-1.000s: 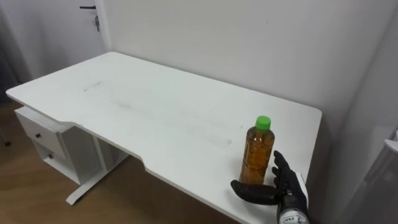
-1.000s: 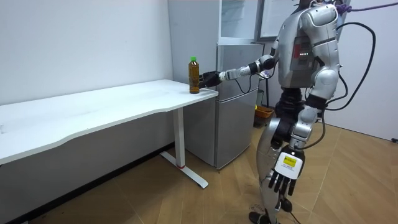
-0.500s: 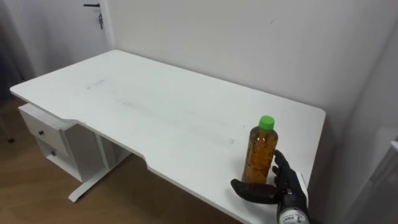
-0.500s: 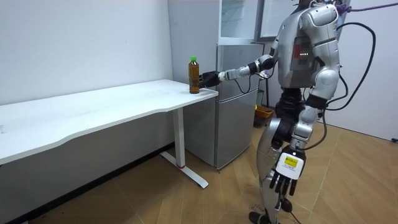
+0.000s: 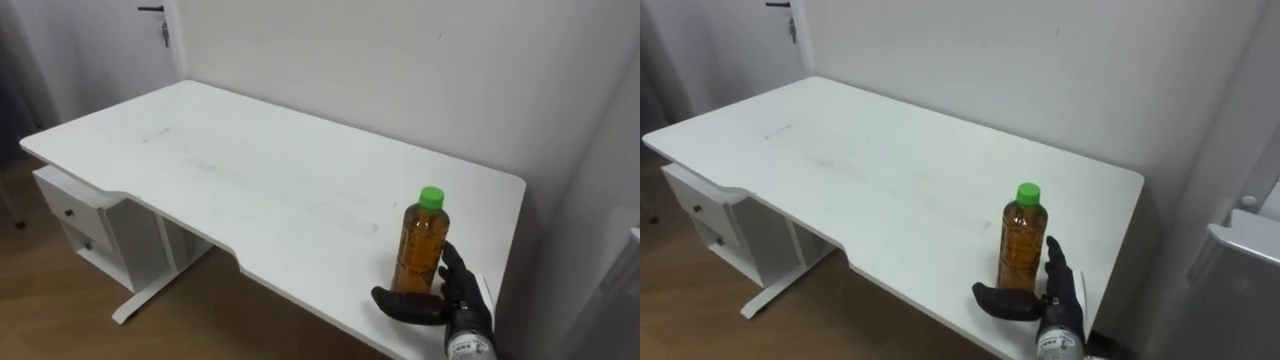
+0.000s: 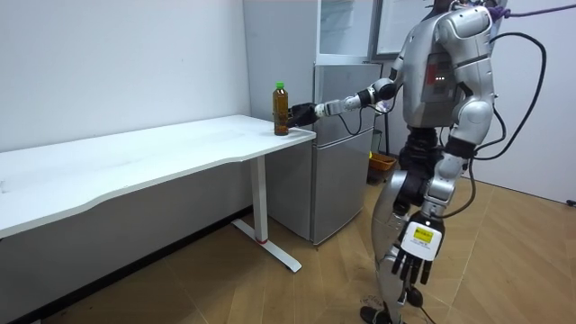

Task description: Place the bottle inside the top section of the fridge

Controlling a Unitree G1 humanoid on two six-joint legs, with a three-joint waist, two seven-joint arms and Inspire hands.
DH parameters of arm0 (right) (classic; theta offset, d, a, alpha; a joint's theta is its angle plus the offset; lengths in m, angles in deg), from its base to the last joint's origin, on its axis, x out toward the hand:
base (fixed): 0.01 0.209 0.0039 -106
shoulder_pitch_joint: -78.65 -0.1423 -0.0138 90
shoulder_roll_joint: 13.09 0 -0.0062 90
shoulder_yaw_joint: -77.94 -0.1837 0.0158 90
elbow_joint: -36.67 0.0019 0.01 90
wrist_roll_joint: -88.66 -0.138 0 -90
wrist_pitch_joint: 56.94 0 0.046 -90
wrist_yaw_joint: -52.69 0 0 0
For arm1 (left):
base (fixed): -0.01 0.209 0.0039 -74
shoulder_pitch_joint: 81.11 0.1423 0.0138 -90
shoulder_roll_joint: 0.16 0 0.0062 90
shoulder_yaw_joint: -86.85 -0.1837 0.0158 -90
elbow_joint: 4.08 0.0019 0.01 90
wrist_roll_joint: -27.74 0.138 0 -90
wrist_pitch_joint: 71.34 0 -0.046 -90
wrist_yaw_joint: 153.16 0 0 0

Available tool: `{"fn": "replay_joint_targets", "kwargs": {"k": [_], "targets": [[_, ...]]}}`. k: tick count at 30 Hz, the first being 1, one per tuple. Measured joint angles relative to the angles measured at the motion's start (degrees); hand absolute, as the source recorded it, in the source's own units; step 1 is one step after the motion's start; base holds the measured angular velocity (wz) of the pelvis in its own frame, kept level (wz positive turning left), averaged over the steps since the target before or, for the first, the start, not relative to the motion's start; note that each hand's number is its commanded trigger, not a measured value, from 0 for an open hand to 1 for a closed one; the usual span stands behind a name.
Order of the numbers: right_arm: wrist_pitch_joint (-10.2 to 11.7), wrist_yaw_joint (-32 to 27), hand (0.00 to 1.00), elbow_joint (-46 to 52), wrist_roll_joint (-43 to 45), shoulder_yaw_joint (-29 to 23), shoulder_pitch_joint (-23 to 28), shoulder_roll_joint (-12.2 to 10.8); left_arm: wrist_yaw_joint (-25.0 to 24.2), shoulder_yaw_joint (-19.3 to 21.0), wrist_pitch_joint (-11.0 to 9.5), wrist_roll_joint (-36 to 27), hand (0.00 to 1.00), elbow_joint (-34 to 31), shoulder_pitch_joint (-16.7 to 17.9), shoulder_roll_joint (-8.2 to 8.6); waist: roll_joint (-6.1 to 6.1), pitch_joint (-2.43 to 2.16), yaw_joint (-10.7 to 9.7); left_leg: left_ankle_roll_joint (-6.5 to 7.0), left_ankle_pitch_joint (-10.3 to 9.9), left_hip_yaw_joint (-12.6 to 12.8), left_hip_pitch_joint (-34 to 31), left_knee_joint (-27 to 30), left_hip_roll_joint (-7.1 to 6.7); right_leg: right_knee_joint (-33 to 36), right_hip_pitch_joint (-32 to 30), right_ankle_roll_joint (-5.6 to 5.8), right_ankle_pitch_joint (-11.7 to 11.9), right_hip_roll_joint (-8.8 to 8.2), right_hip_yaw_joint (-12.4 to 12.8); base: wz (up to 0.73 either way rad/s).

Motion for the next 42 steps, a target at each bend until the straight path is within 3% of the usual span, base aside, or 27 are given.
{"fn": "replay_joint_targets", "kwargs": {"k": [14, 21, 28, 29, 30, 31, 32, 42], "targets": [[0.06, -4.3, 0.0, -0.22, -2.68, -0.2, -1.59, 0.22, 0.54, 0.07, -0.07, 0.01, 0.0, 0.0, -0.11, 0.04, -0.05, -0.01, 2.09, -0.01, 0.02, -0.57, -0.75, 0.29, -0.06, 0.2, -0.65, -0.03, 0.02, -0.06, -0.49, 0.01], [0.07, -5.96, 0.0, -0.22, -2.66, -0.34, -3.2, 0.38, 1.38, 0.07, -0.07, 0.01, 0.0, 0.03, -0.54, 0.03, -0.7, 0.36, 2.03, 0.02, 0.11, -1.33, -1.37, 0.15, -0.21, 0.2, -0.98, -0.02, 0.02, -0.18, -1.63, 0.06], [0.08, -7.53, 0.0, -0.22, -3.07, -0.35, -3.25, 0.4, 1.48, 0.08, -0.05, 0.0, 0.0, 0.07, -0.61, 0.0, -0.77, 0.36, 1.94, 0.03, 0.11, -1.39, -1.38, 0.15, -0.3, 0.19, -0.93, -0.02, 0.01, -0.25, -1.72, 0.01], [0.08, -7.69, 0.11, -0.22, -3.09, -0.35, -3.24, 0.4, 1.48, 0.08, -0.04, -0.01, 0.0, 0.07, -0.61, 0.0, -0.77, 0.36, 1.94, 0.03, 0.12, -1.4, -1.38, 0.16, -0.32, 0.19, -0.92, -0.02, 0.01, -0.27, -1.75, 0.0], [0.08, -7.83, 0.51, -0.22, -3.15, -0.35, -3.24, 0.4, 1.48, 0.07, -0.04, -0.01, 0.0, 0.07, -0.61, 0.0, -0.77, 0.36, 1.93, 0.04, 0.12, -1.4, -1.38, 0.17, -0.33, 0.19, -0.9, -0.02, 0.01, -0.28, -1.76, 0.0], [0.08, -7.89, 0.51, -0.22, -3.19, -0.35, -3.25, 0.4, 1.48, 0.07, -0.04, -0.01, 0.0, 0.07, -0.61, 0.0, -0.77, 0.36, 1.93, 0.04, 0.12, -1.4, -1.38, 0.18, -0.33, 0.19, -0.9, -0.02, 0.01, -0.28, -1.77, 0.0], [0.08, -7.95, 1.0, -0.22, -3.24, -0.35, -3.25, 0.4, 1.48, 0.07, -0.03, -0.01, 0.0, 0.07, -0.61, 0.01, -0.77, 0.36, 1.97, 0.04, 0.12, -1.43, -1.38, 0.18, -0.34, 0.19, -0.9, -0.02, 0.01, -0.29, -1.76, 0.0], [0.09, -7.88, 1.0, -0.59, -3.31, -0.31, -3.24, 0.53, 1.54, 0.08, -0.04, -0.06, 0.0, 0.05, -0.56, 0.0, -0.77, 0.36, 2.04, 0.05, 0.13, -1.42, -1.51, 0.22, -0.34, 0.2, -1.02, -0.02, 0.01, -0.29, -1.78, 0.0]]}}
